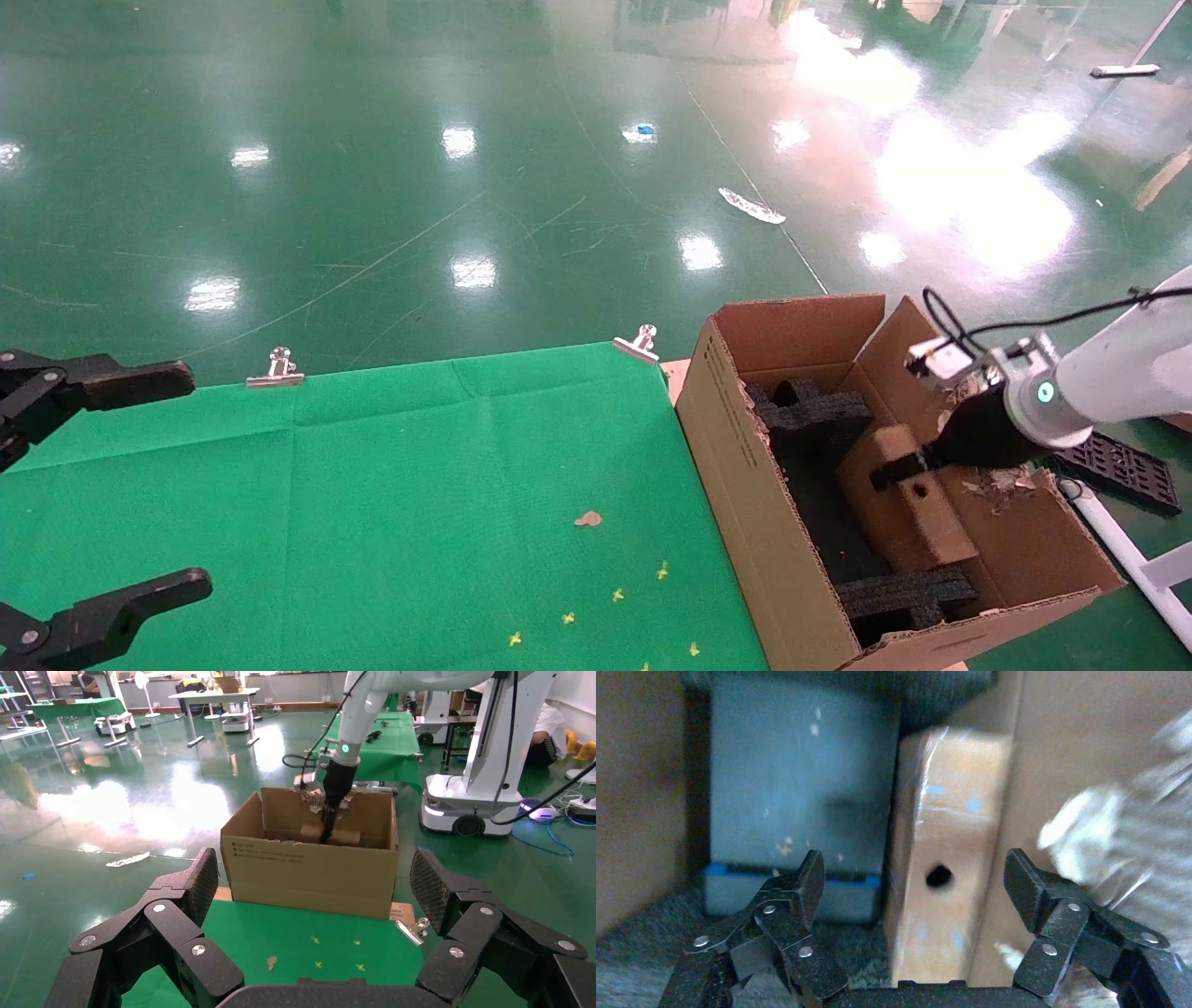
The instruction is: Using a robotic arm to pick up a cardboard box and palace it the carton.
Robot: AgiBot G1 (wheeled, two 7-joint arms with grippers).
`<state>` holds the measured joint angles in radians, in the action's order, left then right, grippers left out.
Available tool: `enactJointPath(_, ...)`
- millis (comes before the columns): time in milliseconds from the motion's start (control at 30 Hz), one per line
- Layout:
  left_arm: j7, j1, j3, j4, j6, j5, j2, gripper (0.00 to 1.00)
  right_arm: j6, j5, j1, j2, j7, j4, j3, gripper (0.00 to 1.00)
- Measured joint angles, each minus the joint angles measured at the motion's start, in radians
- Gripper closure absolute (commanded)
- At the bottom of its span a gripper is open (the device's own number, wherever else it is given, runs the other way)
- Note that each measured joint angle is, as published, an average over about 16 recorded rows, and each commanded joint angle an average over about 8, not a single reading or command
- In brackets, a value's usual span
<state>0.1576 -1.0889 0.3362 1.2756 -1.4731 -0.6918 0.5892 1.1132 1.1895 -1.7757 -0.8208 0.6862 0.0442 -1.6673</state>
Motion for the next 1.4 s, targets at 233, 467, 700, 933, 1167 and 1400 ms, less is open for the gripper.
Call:
enactJointPath(233,0.000,0.000,0.000,0.000,0.000,0.000,0.000,0.00,0.029,-0.013,-0.144,0.029,-0.064,0.022,0.014,0.00)
enactJointPath(467,0.000,0.000,0.000,0.000,0.000,0.000,0.000,0.00,0.060,-0.048,-0.295,0.082,-0.165,0.078,0.044,0.00)
enactJointPath(700,0.000,0.000,0.000,0.000,0.000,0.000,0.000,0.00,0.073,-0.099,-0.356,0.134,-0.251,0.147,0.094,0.00)
enactJointPath(933,0.000,0.000,0.001,-0.001,0.000,0.000,0.000,0.00,0.085,-0.146,-0.306,0.161,-0.292,0.233,0.187,0.00)
enactJointPath(1167,-0.001,0.000,0.001,-0.001,0.000,0.000,0.000,0.00,0.117,-0.185,-0.196,0.170,-0.318,0.348,0.322,0.00)
enactJointPath(1400,-0.001,0.000,0.001,-0.001,0.000,0.001,0.000,0.00,0.154,-0.223,-0.071,0.176,-0.343,0.473,0.472,0.00)
